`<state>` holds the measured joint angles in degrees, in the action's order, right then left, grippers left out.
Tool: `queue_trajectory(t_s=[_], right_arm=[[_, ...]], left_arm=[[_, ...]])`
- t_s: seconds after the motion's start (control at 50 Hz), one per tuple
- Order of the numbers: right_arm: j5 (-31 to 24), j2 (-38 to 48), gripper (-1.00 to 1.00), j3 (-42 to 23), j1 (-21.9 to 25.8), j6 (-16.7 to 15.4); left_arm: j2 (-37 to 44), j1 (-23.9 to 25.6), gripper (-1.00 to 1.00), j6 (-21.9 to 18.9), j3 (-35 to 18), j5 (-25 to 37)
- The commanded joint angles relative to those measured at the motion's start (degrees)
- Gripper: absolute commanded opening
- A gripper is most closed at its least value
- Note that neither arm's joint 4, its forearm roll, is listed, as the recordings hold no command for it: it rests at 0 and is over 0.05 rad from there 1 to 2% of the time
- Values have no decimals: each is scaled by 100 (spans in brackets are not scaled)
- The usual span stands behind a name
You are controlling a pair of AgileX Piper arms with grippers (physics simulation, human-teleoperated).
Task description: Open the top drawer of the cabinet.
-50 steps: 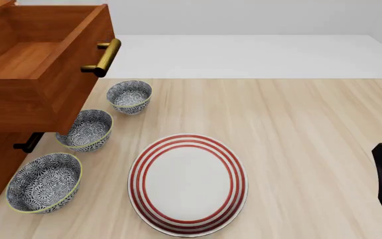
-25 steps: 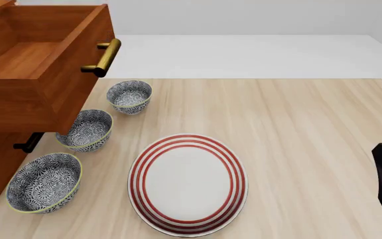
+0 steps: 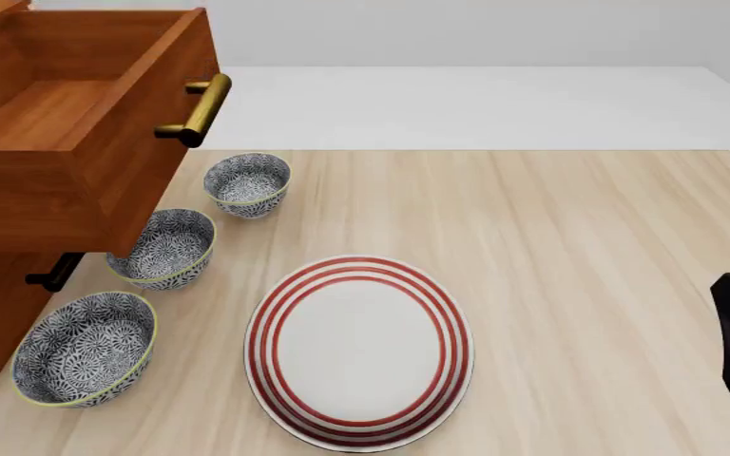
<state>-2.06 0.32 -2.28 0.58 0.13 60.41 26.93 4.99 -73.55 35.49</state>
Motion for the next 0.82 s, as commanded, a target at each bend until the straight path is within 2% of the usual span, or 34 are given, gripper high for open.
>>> queue_trajectory(t_s=[0.02, 0.82], right_arm=[[0, 0, 100, 0, 1, 0], [0, 0, 100, 0, 0, 1]], left_arm=[[-74, 59, 100, 7, 80, -7], [-501, 377, 100, 12, 690, -186]])
